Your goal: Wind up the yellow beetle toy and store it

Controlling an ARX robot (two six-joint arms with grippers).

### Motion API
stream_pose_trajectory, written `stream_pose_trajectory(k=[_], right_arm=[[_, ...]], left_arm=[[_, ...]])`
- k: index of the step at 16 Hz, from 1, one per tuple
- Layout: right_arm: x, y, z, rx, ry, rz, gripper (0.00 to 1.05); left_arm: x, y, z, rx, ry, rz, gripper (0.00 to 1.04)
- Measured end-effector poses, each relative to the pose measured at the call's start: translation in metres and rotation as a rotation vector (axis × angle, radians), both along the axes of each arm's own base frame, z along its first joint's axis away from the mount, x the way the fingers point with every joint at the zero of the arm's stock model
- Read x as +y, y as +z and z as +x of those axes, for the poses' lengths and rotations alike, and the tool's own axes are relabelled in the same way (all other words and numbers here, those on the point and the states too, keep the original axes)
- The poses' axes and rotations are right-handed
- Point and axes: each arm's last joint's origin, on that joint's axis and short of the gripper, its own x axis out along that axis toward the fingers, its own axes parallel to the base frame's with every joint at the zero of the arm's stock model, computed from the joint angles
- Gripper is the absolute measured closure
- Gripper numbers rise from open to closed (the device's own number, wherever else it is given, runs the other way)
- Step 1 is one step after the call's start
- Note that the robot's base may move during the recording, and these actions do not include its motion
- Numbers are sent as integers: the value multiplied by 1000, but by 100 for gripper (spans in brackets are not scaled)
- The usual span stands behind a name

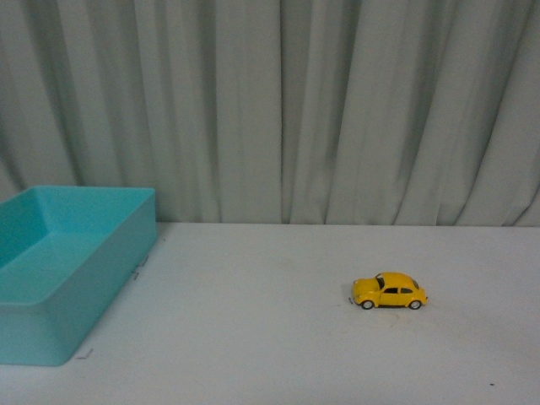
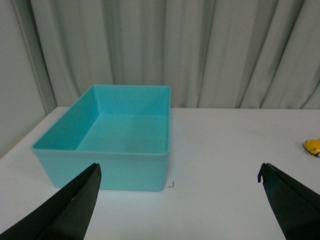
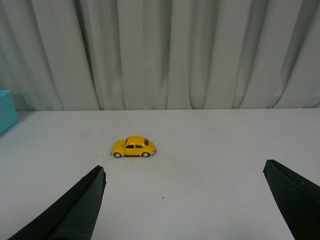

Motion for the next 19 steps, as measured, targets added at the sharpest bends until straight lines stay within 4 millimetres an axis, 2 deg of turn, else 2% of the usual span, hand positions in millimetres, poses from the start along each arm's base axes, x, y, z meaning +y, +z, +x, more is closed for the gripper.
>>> stream_pose_trajectory(k=[19], right_arm=[[0,0,0,5,-1,0,6]], left_arm=[[0,0,0,4,0,0,7]])
